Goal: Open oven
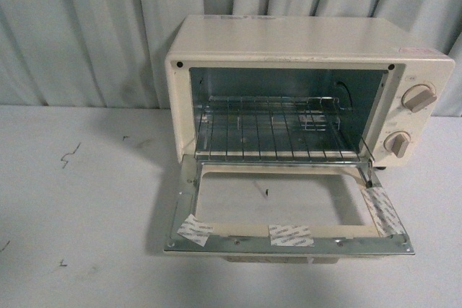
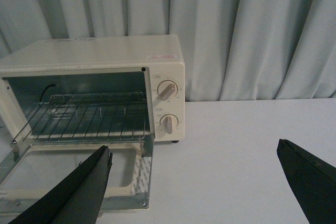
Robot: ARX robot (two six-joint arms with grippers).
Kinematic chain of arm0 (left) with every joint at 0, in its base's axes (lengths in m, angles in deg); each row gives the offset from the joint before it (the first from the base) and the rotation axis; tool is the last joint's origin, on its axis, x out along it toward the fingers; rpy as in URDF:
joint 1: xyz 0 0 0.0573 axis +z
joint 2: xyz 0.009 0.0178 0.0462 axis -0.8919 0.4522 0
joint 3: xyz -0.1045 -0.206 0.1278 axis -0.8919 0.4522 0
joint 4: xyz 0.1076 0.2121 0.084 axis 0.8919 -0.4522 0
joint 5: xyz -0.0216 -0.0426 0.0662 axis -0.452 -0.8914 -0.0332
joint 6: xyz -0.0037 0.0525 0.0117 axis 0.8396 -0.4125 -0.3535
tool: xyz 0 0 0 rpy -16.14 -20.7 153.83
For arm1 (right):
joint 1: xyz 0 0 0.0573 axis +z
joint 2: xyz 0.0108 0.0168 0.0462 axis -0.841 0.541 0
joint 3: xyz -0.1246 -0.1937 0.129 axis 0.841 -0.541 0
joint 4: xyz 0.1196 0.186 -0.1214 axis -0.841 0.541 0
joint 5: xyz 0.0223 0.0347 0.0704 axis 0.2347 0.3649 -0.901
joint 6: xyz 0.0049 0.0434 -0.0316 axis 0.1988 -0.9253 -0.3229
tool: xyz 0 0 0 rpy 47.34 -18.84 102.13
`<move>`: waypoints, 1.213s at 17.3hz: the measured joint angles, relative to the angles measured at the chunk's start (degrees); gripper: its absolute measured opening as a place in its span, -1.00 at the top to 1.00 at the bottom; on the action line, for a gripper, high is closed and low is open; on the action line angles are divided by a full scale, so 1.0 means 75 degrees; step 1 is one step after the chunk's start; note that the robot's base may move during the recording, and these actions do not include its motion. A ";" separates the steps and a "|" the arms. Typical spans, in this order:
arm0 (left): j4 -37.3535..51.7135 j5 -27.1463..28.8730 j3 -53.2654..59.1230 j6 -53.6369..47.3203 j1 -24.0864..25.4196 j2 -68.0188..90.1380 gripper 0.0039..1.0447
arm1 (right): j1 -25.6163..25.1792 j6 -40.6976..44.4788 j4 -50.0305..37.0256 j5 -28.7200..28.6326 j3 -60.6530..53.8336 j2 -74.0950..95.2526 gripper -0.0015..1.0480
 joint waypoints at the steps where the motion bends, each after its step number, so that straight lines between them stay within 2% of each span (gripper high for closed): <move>1: -0.0105 0.0000 0.0000 0.0000 0.0000 -0.0122 0.97 | 0.0000 0.0000 0.0000 0.0000 0.0000 0.0000 -0.87; 6: -0.0624 0.0000 0.0000 0.0000 0.0000 -0.0659 0.97 | 0.0000 0.0000 0.0000 0.0000 0.0000 0.0000 -0.87; 8: -0.2055 -0.0003 -0.0009 -0.0003 0.0000 -0.1798 0.97 | 0.0000 -0.0003 0.0003 0.0003 0.0000 0.0000 -0.87; 14: -0.1988 0.0000 -0.0009 -0.0003 0.0009 -0.1906 0.97 | 0.0000 0.0000 -0.0006 0.0000 0.0000 0.0000 -0.87; 15: -0.1979 0.0000 -0.0009 -0.0003 0.0009 -0.1906 0.90 | 0.0000 0.0000 0.0000 0.0000 0.0000 0.0003 -0.87; 18: -0.1979 0.0000 -0.0009 -0.0003 0.0009 -0.1906 0.27 | 0.0000 0.0000 -0.0003 -0.0003 0.0000 0.0003 -0.87; 20: -0.1979 0.0000 -0.0009 -0.0003 0.0009 -0.1906 0.03 | 0.0000 0.0000 -0.0003 -0.0003 0.0000 0.0003 -0.87; 21: -0.1979 0.0000 -0.0009 -0.0003 0.0009 -0.1906 -0.22 | 0.0000 0.0000 -0.0003 -0.0003 0.0000 0.0003 -0.87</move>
